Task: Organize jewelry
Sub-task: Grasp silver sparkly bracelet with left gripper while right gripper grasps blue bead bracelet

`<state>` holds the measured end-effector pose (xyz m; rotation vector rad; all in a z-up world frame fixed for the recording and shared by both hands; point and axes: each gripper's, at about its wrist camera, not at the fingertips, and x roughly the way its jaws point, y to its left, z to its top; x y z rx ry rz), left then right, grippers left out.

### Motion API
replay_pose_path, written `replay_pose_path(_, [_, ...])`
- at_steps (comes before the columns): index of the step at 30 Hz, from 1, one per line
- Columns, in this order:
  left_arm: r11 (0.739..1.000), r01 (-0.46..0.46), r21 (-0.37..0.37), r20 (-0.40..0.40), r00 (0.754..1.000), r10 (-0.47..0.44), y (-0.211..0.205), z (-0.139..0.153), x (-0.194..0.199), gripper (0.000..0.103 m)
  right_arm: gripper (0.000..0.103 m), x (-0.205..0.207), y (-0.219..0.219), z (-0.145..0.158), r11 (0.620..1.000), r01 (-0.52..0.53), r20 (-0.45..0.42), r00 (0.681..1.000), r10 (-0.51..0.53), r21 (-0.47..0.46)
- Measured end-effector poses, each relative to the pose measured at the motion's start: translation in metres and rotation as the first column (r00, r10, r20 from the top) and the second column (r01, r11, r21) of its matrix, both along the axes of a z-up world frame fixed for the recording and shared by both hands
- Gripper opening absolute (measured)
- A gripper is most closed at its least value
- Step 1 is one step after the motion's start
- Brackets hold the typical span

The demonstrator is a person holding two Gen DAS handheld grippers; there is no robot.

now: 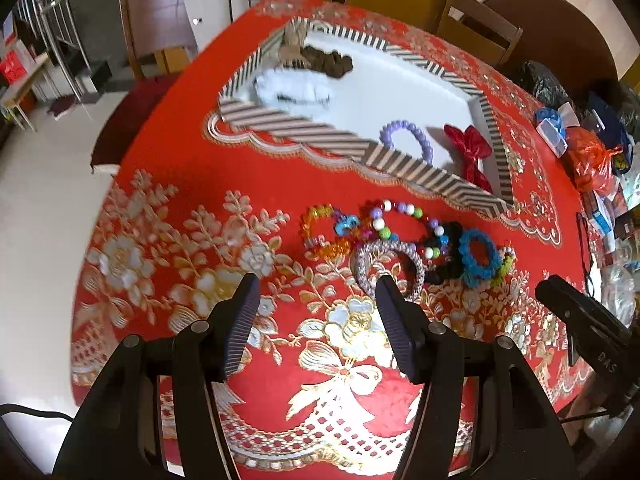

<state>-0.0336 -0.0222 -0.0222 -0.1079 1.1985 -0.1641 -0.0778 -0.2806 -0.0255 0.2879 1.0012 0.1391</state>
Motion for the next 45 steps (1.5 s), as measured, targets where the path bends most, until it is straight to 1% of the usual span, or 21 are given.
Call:
replay_pose_path(4, [1.000,0.011,-0.011,-0.038,0.999,-0.012,-0.006,-0.015,0.003,0.060,0.046,0.016,-0.001,-0.012,1.000,0.000,-0.018,1.000,0.000,-0.021])
replay_pose_path(8, [1.000,0.007,-0.024,-0.072,0.997,-0.008,-0.010,-0.030,0.011,0.060,0.040,0.035,0.003,-0.017,0.999,-0.032,-0.022,0.999,0.031,-0.044])
replay_pose_path(11, [1.000,0.006,-0.021,-0.080,0.997,-0.008,-0.014,-0.036,0.016,0.060,0.037,0.052,0.013,-0.023,0.991,-0.093,-0.041,0.995,0.089,-0.100])
replay_pose_path(15, [1.000,0.026,-0.016,-0.092,0.995,-0.027,-0.021,-0.044,0.021,0.060,0.036,0.068,0.020,-0.036,0.973,-0.156,-0.078,0.986,0.144,-0.173])
replay_pose_path(18, [0.999,0.037,-0.014,-0.093,0.995,-0.038,-0.026,-0.049,0.023,0.060,0.037,0.075,0.020,-0.046,0.963,-0.182,-0.103,0.981,0.164,-0.199])
replay_pose_path(20, [0.999,0.042,-0.002,-0.079,0.996,-0.042,-0.029,-0.049,0.024,0.060,0.036,0.076,0.020,-0.047,0.960,-0.191,-0.086,0.980,0.177,-0.204])
replay_pose_path(21, [0.999,0.048,0.000,-0.074,0.996,-0.048,-0.030,-0.050,0.026,0.060,0.034,0.076,0.020,-0.047,0.959,-0.191,-0.084,0.981,0.177,-0.208])
replay_pose_path(23, [0.999,0.050,-0.001,-0.064,0.997,-0.050,-0.033,-0.051,0.028,0.060,0.016,0.075,0.018,-0.047,0.962,-0.184,-0.075,0.982,0.172,-0.200])
replay_pose_path(24, [0.999,0.052,-0.005,-0.058,0.997,-0.052,-0.034,-0.051,0.029,0.056,0.014,0.075,0.017,-0.047,0.965,-0.181,-0.070,0.983,0.170,-0.188])
replay_pose_path(25, [0.998,0.055,-0.006,-0.049,0.997,-0.056,-0.036,-0.051,0.031,0.042,0.014,0.075,0.016,-0.047,0.968,-0.177,-0.067,0.984,0.168,-0.178])
replay_pose_path(26, [0.998,0.062,0.007,-0.041,0.997,-0.062,-0.038,-0.051,0.032,0.032,0.014,0.075,0.016,-0.047,0.969,-0.175,-0.068,0.984,0.165,-0.173])
replay_pose_path(27, [0.997,0.072,0.018,-0.040,0.997,-0.071,-0.040,-0.051,0.033,0.016,0.014,0.074,0.016,-0.046,0.970,-0.176,-0.071,0.984,0.166,-0.166])
replay_pose_path(28, [0.996,0.082,0.018,-0.040,0.996,-0.081,-0.041,-0.052,0.034,0.010,0.014,0.072,0.016,-0.043,0.971,-0.173,-0.063,0.984,0.165,-0.163])
replay_pose_path(30, [0.996,0.089,-0.003,-0.048,0.995,-0.089,-0.041,-0.053,0.036,0.007,0.014,0.068,0.018,-0.033,0.975,-0.169,-0.039,0.985,0.166,-0.146])
replay_pose_path(31, [0.996,0.086,-0.016,-0.044,0.995,-0.086,-0.039,-0.050,0.036,0.006,0.006,0.065,0.016,-0.025,0.977,-0.164,-0.022,0.986,0.163,-0.133])
replay_pose_path(32, [0.996,0.084,-0.024,-0.037,0.996,-0.085,-0.038,-0.046,0.036,0.006,0.002,0.063,0.015,-0.020,0.979,-0.159,-0.010,0.987,0.159,-0.127])
replay_pose_path(34, [0.995,0.087,-0.047,-0.021,0.996,-0.088,-0.034,-0.035,0.034,0.006,0.002,0.057,0.013,-0.006,0.983,-0.152,0.021,0.988,0.155,-0.107])
replay_pose_path(37, [0.993,0.094,-0.070,0.006,0.996,-0.094,-0.029,-0.018,0.030,0.005,0.002,0.053,0.015,0.007,0.981,-0.158,0.052,0.985,0.164,-0.110])
replay_pose_path(40, [0.992,0.093,-0.083,0.038,0.995,-0.091,-0.024,-0.002,0.030,0.005,0.002,0.056,0.019,0.007,0.972,-0.192,0.032,0.980,0.198,-0.132])
replay_pose_path(42, [0.992,0.091,-0.082,0.058,0.995,-0.086,-0.021,0.007,0.028,0.005,0.005,0.059,0.022,-0.001,0.963,-0.206,0.007,0.978,0.210,-0.175])
replay_pose_path(45, [0.993,0.086,-0.081,0.075,0.994,-0.080,-0.017,0.015,0.024,0.005,0.021,0.066,0.024,-0.019,0.949,-0.240,-0.045,0.971,0.235,-0.203])
